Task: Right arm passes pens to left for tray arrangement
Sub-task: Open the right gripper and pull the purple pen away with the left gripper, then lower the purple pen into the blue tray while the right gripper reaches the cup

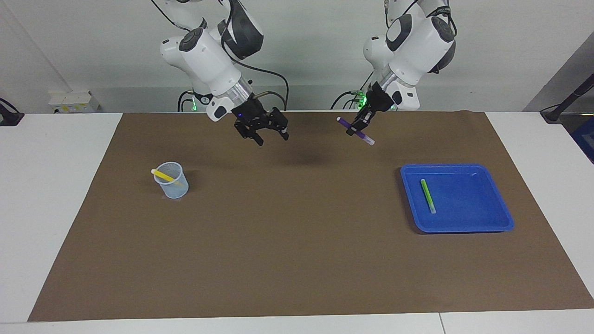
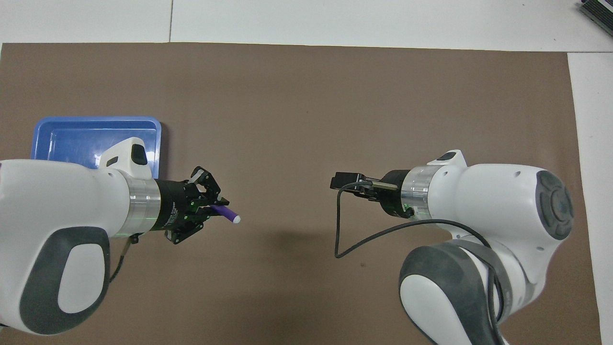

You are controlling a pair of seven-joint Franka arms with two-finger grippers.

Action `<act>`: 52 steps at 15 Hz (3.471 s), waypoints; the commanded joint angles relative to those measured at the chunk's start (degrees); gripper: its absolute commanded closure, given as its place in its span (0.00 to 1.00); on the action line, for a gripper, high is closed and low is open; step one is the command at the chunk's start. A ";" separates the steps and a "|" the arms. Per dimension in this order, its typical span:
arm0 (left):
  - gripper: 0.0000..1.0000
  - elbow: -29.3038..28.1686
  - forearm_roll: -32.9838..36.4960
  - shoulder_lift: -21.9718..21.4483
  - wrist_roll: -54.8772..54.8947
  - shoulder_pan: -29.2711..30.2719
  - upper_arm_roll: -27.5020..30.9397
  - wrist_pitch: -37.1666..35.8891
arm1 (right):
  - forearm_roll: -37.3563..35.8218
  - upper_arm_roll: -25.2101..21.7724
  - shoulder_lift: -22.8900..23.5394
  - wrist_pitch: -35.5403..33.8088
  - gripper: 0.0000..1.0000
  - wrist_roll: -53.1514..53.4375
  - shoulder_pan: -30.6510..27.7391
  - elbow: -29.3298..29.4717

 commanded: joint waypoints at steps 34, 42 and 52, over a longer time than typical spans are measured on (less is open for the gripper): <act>1.00 7.90 38.91 32.75 60.78 24.84 0.50 20.16 | -31.49 0.90 4.41 -4.71 0.40 -101.12 -29.67 -4.85; 0.43 5.26 42.60 33.90 56.14 24.67 0.41 25.97 | -31.48 0.90 4.32 -1.90 0.46 -101.30 -29.75 -7.14; 0.40 6.23 42.08 33.64 53.03 24.58 0.33 23.69 | -31.40 0.81 4.32 -0.14 0.77 -101.47 -30.28 -8.02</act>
